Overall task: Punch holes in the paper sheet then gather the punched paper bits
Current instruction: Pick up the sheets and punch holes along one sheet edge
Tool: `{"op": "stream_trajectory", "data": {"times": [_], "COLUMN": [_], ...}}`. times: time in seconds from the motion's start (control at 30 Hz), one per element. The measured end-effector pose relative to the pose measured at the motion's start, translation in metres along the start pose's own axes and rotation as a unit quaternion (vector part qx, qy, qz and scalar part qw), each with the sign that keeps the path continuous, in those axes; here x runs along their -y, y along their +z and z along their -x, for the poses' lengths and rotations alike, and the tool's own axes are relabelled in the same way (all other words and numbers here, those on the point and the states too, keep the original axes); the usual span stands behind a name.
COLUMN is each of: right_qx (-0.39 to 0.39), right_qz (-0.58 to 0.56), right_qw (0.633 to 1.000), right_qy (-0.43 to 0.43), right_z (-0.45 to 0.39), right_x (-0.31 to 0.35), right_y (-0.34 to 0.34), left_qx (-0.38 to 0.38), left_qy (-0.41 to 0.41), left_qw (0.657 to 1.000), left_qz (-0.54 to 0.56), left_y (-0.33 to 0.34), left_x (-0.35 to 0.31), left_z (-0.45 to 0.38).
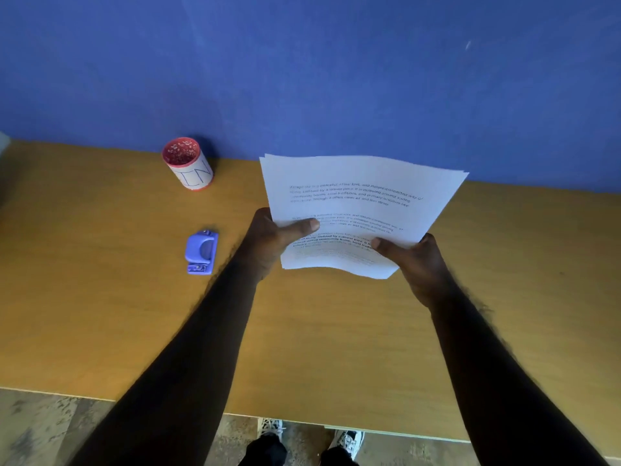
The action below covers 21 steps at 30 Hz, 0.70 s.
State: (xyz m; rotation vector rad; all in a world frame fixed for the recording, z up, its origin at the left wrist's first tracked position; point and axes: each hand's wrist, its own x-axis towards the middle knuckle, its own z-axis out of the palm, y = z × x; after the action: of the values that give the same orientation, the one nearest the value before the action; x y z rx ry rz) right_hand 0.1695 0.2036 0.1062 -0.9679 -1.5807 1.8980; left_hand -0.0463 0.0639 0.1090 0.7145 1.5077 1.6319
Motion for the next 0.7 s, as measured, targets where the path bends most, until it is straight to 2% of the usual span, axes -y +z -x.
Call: {"op": "stream_trajectory", "data": {"times": [0.23, 0.47, 0.6, 0.7], "right_qx": [0.010, 0.009, -0.012, -0.003], "right_qz": [0.000, -0.013, 0.002, 0.003], "right_qw": [1.000, 1.000, 1.000, 1.000], "right_qy": [0.012, -0.009, 0.018, 0.007], "right_z": [0.002, 0.003, 0.003, 0.002], "right_x": [-0.013, -0.013, -0.020, -0.018], "right_y": [-0.002, -0.004, -0.003, -0.003], "left_qx": [0.008, 0.011, 0.000, -0.001], "left_qy": [-0.056, -0.023, -0.051, -0.049], "left_qw": [0.997, 0.999, 0.998, 0.998], "left_qz": [-0.055, -0.032, -0.042, -0.037], "left_y": [0.006, 0.004, 0.006, 0.005], "left_x": [0.017, 0.011, 0.016, 0.016], "left_z": [0.002, 0.002, 0.006, 0.007]}}
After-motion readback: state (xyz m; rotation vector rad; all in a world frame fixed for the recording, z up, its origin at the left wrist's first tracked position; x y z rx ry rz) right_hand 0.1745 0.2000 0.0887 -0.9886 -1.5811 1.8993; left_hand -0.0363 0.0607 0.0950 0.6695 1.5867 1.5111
